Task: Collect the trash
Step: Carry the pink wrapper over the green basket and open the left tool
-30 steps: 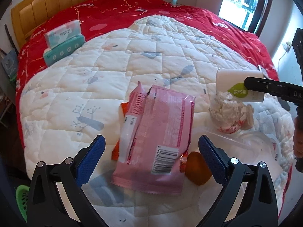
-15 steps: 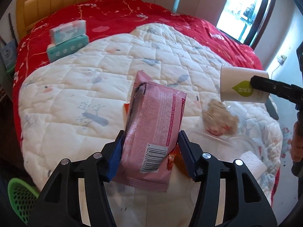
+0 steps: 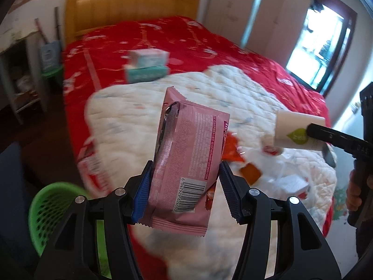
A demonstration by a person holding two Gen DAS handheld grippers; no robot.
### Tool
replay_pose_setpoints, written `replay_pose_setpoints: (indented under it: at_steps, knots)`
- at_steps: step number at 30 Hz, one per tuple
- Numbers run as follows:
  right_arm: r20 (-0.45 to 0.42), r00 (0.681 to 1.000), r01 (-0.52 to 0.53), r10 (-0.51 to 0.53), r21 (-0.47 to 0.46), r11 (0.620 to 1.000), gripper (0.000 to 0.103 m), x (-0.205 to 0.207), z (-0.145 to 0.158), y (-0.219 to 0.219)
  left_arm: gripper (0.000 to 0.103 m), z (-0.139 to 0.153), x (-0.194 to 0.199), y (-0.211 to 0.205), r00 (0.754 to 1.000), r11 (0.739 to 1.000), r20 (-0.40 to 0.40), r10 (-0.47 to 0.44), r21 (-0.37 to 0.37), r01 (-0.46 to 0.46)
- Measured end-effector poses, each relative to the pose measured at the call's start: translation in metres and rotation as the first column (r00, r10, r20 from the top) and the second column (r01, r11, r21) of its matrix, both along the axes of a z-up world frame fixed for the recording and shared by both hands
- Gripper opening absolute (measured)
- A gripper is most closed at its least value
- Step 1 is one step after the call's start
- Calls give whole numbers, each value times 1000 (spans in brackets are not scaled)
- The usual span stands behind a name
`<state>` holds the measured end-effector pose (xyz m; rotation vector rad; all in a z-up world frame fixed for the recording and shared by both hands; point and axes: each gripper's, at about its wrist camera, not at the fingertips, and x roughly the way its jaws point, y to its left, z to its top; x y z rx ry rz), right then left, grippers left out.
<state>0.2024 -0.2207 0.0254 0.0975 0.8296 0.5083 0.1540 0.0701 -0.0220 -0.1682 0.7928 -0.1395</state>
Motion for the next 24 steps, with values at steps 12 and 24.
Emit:
replay_pose_setpoints:
  at_steps: [12,24]
  knots:
    - [-9,981,-192,191,-10,981,58,-50,-4,99,56,-47,-76,117,953,957,-108,283,101,-272]
    - [-57,963,-266,264,-24,964,58,-62,-24,153,63,-123,-79,177,873,914,-272,404,76,-399]
